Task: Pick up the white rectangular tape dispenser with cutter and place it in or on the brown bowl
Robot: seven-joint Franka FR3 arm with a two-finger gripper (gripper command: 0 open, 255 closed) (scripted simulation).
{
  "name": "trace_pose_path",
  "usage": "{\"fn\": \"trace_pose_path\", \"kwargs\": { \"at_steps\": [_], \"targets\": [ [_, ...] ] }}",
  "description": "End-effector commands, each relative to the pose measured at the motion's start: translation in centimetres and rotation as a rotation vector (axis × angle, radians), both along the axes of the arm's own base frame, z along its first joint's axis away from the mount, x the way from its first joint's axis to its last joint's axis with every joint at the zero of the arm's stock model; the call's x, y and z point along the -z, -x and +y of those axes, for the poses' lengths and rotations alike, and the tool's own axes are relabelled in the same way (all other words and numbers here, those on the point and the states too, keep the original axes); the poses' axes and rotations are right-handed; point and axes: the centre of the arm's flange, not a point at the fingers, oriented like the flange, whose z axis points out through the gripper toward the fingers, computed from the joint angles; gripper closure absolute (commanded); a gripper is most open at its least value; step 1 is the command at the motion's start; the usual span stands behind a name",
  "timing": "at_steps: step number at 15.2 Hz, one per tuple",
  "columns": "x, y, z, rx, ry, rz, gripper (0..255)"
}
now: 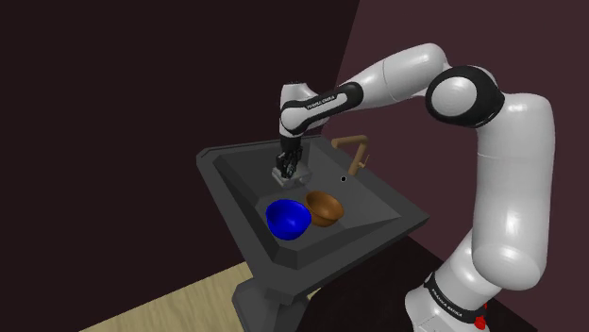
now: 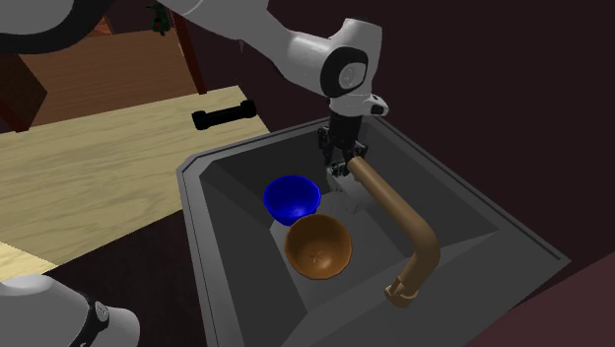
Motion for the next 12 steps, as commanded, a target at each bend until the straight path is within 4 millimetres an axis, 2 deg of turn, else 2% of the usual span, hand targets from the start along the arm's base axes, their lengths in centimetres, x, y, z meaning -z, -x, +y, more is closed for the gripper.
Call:
{"fn": "trace_pose_path", "kwargs": {
  "at_steps": [1, 7, 12],
  "targets": [
    [-1.2, -0.2, 0.1, 0.0, 0.0, 0.0, 255],
    [-3.9, -0.1, 0.1, 0.0, 0.0, 0.0, 255],
    [-5.3, 6.3, -0.7, 0.0, 0.0, 0.0, 255]
  ]
}}
